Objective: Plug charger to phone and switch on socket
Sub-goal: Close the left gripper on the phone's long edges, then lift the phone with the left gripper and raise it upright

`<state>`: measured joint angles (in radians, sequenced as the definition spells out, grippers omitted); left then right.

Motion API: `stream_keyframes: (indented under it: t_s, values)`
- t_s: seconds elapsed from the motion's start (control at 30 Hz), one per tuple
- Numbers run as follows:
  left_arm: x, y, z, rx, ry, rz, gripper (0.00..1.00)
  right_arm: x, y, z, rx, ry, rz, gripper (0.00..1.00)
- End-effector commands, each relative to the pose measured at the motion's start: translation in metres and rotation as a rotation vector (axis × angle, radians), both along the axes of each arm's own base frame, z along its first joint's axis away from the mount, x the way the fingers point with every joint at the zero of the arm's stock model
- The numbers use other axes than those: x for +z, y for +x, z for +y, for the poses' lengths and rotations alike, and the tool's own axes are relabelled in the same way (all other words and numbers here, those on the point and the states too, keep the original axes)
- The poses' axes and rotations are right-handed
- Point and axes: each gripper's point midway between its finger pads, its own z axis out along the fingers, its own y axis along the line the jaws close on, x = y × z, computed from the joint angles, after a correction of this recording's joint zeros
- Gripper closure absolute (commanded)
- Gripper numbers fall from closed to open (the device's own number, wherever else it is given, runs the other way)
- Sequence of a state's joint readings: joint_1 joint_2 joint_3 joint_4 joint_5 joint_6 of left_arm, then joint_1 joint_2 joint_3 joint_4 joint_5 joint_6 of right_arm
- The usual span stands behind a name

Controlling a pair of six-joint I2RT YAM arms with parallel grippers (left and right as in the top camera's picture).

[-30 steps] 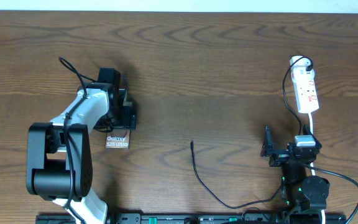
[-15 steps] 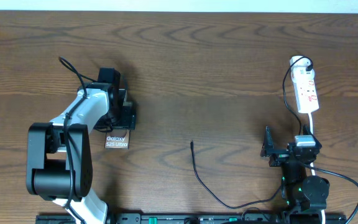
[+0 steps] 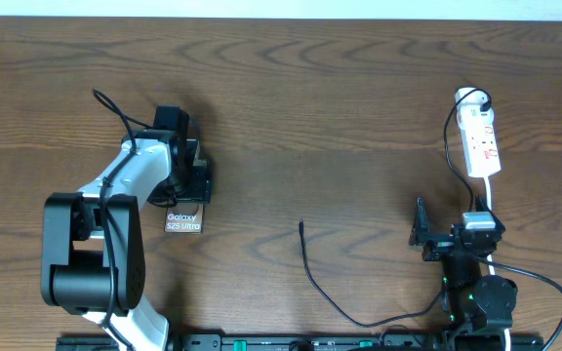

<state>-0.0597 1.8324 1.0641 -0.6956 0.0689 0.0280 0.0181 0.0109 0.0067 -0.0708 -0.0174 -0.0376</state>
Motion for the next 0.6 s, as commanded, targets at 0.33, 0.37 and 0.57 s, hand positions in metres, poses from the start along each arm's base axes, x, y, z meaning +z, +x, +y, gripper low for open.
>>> stream_keyframes:
  t_s: [0.33,0.37,0.57]
  values:
    - [-0.008,-0.011,0.001,-0.003,0.000,0.032,0.93,0.000,0.000,0.000,-0.001,-0.012,0.000,0.01]
    - [-0.007,-0.010,0.001,-0.003,0.000,0.030,0.93,0.000,0.000,0.000,-0.001,-0.012,0.000,0.01]
    - [0.010,0.004,0.000,-0.003,-0.001,-0.001,0.93,0.000,0.000,0.000,-0.001,-0.012,0.000,0.01]
